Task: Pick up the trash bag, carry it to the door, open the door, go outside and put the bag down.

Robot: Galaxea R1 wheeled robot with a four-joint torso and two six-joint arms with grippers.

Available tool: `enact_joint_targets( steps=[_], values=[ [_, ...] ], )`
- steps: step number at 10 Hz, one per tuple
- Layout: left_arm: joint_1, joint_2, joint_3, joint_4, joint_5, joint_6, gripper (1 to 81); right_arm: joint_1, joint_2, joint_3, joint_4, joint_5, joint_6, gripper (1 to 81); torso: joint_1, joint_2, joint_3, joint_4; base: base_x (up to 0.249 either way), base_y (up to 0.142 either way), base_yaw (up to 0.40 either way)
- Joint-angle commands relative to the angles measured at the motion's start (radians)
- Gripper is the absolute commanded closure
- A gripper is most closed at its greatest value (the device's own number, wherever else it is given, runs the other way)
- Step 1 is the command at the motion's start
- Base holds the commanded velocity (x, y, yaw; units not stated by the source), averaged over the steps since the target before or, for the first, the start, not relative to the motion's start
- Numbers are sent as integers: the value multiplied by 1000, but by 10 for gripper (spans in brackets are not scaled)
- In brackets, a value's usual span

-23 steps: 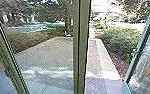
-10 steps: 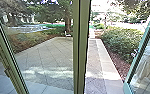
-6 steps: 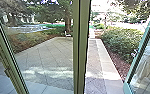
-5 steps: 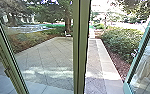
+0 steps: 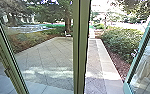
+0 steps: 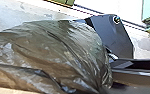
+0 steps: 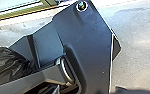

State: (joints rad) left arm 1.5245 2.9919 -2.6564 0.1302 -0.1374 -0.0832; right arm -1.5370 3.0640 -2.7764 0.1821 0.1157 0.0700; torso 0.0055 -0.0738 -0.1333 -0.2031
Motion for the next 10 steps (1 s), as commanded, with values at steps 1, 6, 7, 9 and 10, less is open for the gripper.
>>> enact_joint_targets(
  steps=[1, 6, 7, 9, 10],
  values=[
    [-42, -2, 3, 16, 47, 0, 811, 47, 6, 3, 3, -50, -6, 10, 0, 0, 0, 0, 0, 0, 0],
    [-42, -4, 3, 14, 47, 2, 811, 47, 6, -1, 3, -48, -6, 10, 0, 0, 0, 0, 0, 0, -67],
    [-42, -5, 3, 14, 47, 2, 811, 44, 5, -3, 3, -50, -6, 10, 0, 0, 0, 0, 0, 0, -232],
    [-42, -5, 3, 14, 47, 0, 811, 40, 3, -5, 3, -48, -7, 10, 0, 0, 0, 0, 0, 0, -244],
    [-42, -5, 3, 14, 47, 0, 811, 40, 3, -5, 3, -50, -7, 10, -1, 0, 0, 0, 0, 0, -244]
  ],
)
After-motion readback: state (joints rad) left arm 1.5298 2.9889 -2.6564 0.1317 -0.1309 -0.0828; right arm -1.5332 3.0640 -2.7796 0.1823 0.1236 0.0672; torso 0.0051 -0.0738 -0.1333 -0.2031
